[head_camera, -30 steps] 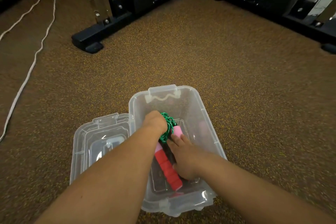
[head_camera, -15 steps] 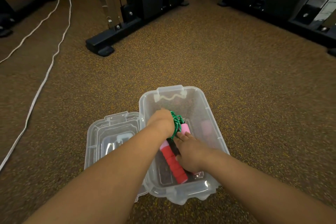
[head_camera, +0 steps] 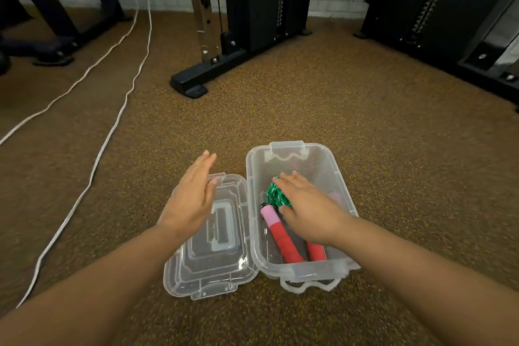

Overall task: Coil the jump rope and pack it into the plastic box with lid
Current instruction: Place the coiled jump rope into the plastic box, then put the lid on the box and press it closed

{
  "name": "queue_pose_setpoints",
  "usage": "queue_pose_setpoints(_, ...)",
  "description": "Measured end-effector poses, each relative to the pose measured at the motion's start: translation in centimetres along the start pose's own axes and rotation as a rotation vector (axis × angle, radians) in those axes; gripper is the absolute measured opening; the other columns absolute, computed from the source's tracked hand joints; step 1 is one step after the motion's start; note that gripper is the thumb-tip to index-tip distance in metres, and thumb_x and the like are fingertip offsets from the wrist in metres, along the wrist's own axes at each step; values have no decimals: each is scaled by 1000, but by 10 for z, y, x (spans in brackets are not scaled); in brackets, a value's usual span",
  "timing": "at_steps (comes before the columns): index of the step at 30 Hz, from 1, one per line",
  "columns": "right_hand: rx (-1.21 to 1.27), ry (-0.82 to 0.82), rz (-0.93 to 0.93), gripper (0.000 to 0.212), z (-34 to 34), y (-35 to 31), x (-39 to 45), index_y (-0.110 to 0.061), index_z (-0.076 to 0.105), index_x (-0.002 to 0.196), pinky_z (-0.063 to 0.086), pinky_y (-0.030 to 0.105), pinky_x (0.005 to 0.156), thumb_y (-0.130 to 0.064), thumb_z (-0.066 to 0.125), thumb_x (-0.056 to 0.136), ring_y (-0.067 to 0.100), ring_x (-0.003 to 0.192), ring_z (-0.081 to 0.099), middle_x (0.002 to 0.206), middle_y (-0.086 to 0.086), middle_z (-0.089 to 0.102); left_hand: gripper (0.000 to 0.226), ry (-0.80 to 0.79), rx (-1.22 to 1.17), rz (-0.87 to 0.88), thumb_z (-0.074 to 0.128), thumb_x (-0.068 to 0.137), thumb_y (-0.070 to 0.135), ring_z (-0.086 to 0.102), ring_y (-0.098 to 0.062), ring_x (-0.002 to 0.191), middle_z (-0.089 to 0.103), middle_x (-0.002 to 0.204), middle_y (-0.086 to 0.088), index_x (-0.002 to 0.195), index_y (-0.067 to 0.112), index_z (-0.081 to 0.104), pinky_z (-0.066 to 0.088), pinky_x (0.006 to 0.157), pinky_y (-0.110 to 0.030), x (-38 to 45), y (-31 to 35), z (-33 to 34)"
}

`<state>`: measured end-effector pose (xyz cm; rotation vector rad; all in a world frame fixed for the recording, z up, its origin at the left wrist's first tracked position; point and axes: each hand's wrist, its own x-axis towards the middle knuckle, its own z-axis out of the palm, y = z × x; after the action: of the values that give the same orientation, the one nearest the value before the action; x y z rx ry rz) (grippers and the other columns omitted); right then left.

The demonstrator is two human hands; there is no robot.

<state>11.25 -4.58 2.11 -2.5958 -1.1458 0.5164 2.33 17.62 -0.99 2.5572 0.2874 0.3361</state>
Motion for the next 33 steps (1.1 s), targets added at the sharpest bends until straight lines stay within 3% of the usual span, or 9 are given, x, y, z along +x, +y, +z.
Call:
queue_pose_setpoints(4,-39,89,-101,60,-6,-31,6,-17,16,150,5,33,119,-21,42,96,19,148,3,161,3,13,52,-136,157,1,33,100,29,13,-11,145,16,158,1,149,18,21,10,117,-25,-25,-35,-5)
queue_pose_setpoints(10,-135,25,-232,62,14,-80,7,-15,14,151,1,31,118,-22,42,96,22,148,3,161,7,11,55,-273,376,4,30,100,29,7,-15,147,9,160,-2,151,17,13,0,115,-23,-49,-60,-20)
queue_pose_setpoints(15,-129,-37,-327,63,50,-114,3,-12,13,150,-3,34,118,-15,41,95,24,148,-1,161,9,8,60,-344,453,-98,30,100,31,-3,-17,147,-2,160,-3,151,17,1,-1,117,-30,-59,-70,-24)
queue_pose_setpoints(22,-165,-247,-197,72,102,-117,-4,-13,2,150,-1,40,118,-12,46,93,27,147,-11,161,9,-5,64,-446,535,-52,25,100,35,-15,-14,145,-15,159,1,149,20,-13,-7,118,-33,-67,-77,-18)
queue_pose_setpoints(29,-311,-420,-68,76,143,-97,-8,-7,-1,150,2,45,120,-2,45,89,35,147,-7,159,18,-6,64,-463,519,-9,21,100,41,-18,-12,144,-18,158,2,147,21,-18,-11,115,-30,-71,-80,-11)
queue_pose_setpoints(33,-322,-334,-94,70,149,-90,-5,-6,12,148,9,45,120,2,46,88,37,144,11,155,22,16,68,-499,527,19,20,97,48,-19,-12,143,-18,158,2,147,22,-19,-11,116,-31,-73,-84,-11)
